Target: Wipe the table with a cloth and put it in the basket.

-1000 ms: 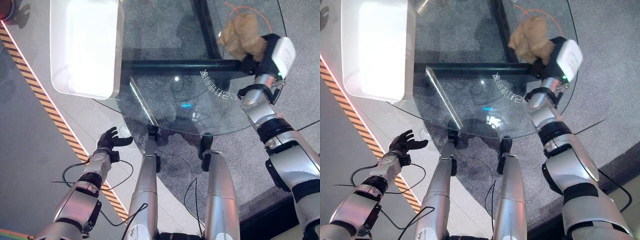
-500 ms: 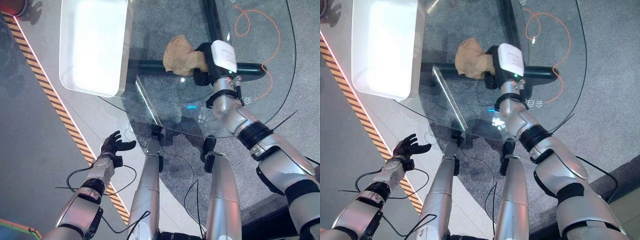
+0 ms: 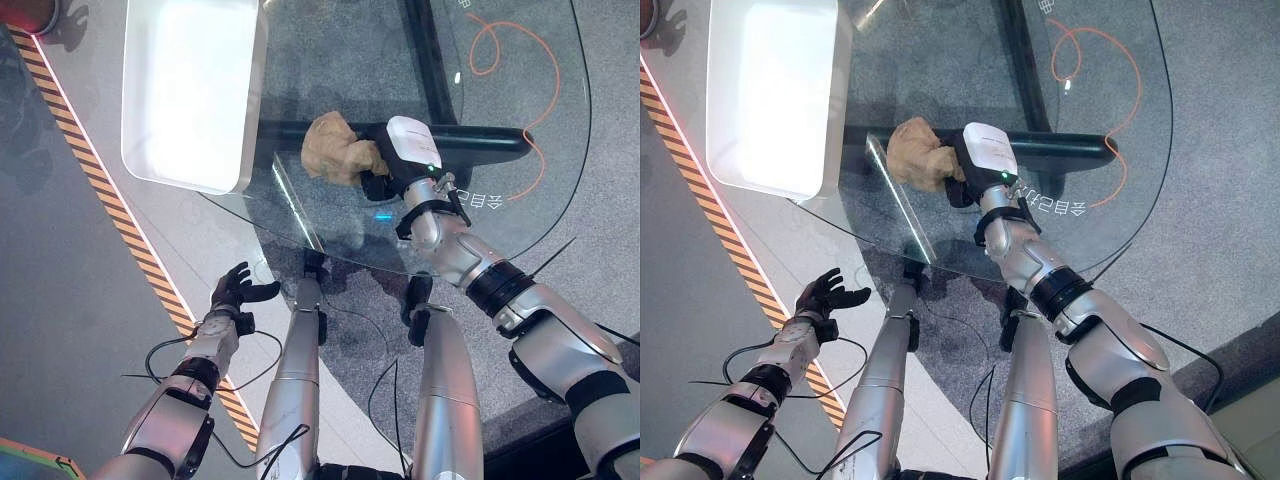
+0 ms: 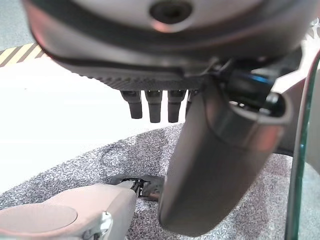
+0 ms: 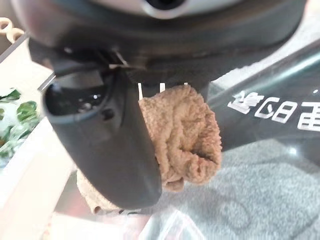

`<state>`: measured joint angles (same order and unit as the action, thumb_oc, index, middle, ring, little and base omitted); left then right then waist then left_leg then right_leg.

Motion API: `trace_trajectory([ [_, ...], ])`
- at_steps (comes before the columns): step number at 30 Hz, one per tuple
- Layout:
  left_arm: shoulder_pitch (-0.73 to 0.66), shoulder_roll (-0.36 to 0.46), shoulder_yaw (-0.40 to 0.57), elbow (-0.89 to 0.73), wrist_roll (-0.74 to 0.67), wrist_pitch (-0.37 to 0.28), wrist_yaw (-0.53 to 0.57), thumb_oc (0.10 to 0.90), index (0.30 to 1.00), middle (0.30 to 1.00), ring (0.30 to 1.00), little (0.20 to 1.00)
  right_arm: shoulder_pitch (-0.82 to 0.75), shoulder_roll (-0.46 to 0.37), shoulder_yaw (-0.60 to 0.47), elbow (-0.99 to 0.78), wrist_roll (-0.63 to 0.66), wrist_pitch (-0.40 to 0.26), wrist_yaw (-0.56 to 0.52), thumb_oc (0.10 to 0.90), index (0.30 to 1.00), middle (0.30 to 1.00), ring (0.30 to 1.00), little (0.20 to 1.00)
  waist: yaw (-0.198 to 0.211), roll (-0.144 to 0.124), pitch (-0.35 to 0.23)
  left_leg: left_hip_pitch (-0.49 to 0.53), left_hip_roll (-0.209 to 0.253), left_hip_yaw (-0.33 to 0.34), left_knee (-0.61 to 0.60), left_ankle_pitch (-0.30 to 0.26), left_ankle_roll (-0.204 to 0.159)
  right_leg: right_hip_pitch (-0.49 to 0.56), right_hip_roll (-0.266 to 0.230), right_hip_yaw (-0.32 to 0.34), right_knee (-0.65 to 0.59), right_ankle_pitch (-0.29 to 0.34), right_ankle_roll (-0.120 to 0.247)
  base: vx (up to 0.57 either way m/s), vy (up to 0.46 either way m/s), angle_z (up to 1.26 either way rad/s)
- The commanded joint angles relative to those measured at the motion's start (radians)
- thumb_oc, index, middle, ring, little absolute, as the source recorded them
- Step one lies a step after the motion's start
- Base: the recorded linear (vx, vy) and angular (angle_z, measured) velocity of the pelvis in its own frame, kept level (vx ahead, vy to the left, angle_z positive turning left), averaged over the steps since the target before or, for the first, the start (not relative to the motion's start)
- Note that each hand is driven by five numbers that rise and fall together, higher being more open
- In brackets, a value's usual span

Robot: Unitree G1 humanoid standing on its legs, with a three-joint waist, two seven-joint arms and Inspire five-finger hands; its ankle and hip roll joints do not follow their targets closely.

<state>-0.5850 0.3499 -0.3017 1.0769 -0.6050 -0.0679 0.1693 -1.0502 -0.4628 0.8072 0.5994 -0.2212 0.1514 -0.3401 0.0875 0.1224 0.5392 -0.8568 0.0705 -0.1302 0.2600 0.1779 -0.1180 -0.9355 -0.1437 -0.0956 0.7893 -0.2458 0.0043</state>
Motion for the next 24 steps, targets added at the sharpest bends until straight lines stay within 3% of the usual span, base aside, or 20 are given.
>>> trace_trajectory([
  [1,0.008,0.004,0.022,0.029,0.018,-0.037,0.038,0.800,0.900,0.900,0.900,0.900,-0.005,0.097,0.060,-0.129,-0.047,-0.091,0.053,0.100,0.300,0.300,0.300,0.200,-0.003,0.010,-0.019,0.020,-0.125,0.130,0.128,-0.140,0.116,0.042,0.064,-0.040,-0.237,0.148,-0.008,0.00,0.000,0.00],
  [10,0.000,0.013,0.032,0.035,-0.005,-0.037,0.034,0.800,0.900,0.900,0.900,0.900,0.063,0.115,0.072,-0.165,-0.046,-0.097,0.076,0.100,0.300,0.300,0.300,0.200,-0.012,0.003,-0.019,0.020,-0.124,0.133,0.121,-0.134,0.115,0.042,0.067,-0.037,-0.245,0.153,-0.007,0.00,0.000,0.00],
  [16,-0.019,0.018,0.042,0.056,-0.058,-0.039,0.017,0.800,0.900,0.900,0.900,0.900,0.064,0.113,0.055,-0.156,-0.003,-0.076,-0.011,0.100,0.300,0.300,0.300,0.200,-0.018,0.000,-0.019,0.021,-0.122,0.133,0.120,-0.132,0.114,0.040,0.066,-0.033,-0.245,0.158,-0.004,0.00,0.000,0.00],
  [22,-0.014,0.007,0.080,0.067,-0.199,-0.076,0.000,0.800,0.900,0.900,0.900,0.900,0.045,0.108,0.000,-0.105,0.072,-0.079,-0.111,0.100,0.300,0.300,0.300,0.200,-0.017,0.006,-0.019,0.024,-0.118,0.137,0.124,-0.135,0.114,0.042,0.062,-0.030,-0.241,0.158,-0.004,0.00,0.000,0.00],
  [24,-0.012,0.008,0.134,0.058,-0.324,-0.148,0.052,0.800,0.900,0.900,0.900,0.900,0.040,0.108,-0.061,-0.096,0.146,-0.078,-0.197,0.100,0.300,0.300,0.300,0.200,-0.017,0.009,-0.019,0.026,-0.117,0.137,0.130,-0.139,0.114,0.041,0.060,-0.029,-0.231,0.152,-0.005,0.00,0.000,0.00],
])
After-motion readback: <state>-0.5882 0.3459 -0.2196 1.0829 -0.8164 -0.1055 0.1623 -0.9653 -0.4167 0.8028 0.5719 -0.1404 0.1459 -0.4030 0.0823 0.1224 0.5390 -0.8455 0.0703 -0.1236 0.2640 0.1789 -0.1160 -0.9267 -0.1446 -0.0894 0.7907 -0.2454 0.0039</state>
